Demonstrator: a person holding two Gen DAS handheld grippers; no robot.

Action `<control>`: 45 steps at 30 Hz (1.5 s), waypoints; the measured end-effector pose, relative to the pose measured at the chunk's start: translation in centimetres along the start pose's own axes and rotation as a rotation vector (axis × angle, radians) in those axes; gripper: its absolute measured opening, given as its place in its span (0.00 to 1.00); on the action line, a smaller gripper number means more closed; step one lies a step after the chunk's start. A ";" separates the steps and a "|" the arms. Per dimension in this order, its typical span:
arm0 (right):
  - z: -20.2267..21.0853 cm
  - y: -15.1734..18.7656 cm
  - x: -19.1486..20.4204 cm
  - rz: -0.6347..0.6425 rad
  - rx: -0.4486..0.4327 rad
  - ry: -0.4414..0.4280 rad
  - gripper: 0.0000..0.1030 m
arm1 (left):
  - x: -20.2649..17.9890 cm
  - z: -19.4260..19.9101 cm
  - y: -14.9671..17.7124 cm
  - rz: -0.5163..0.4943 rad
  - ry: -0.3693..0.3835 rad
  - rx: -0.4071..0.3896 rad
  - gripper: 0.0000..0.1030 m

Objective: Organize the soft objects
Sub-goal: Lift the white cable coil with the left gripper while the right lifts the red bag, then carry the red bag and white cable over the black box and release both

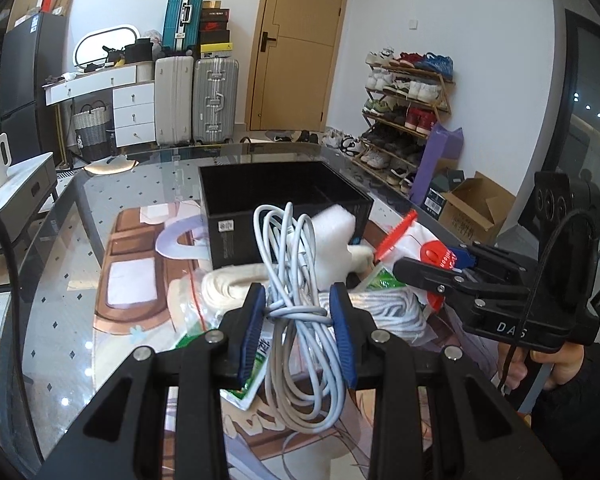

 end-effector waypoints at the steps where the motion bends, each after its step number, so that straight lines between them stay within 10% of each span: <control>1: 0.0 -0.1 0.0 -0.002 0.001 0.001 0.47 | 0.2 0.2 -0.1 -0.001 -0.002 -0.006 0.31; 45: -3.3 -7.9 -0.6 0.031 0.031 0.024 0.47 | 3.7 -3.9 -8.5 -0.042 -0.005 -0.082 0.31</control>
Point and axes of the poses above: each gripper's, at about its wrist camera, not at the fingertips, and z roughly against the way its jaws point, x to its left, y to its underside, the point moved 10 cm from there along -z, roughly the way its jaws point, and after that the axes turned 15 degrees about y, right-handed, at the moved point
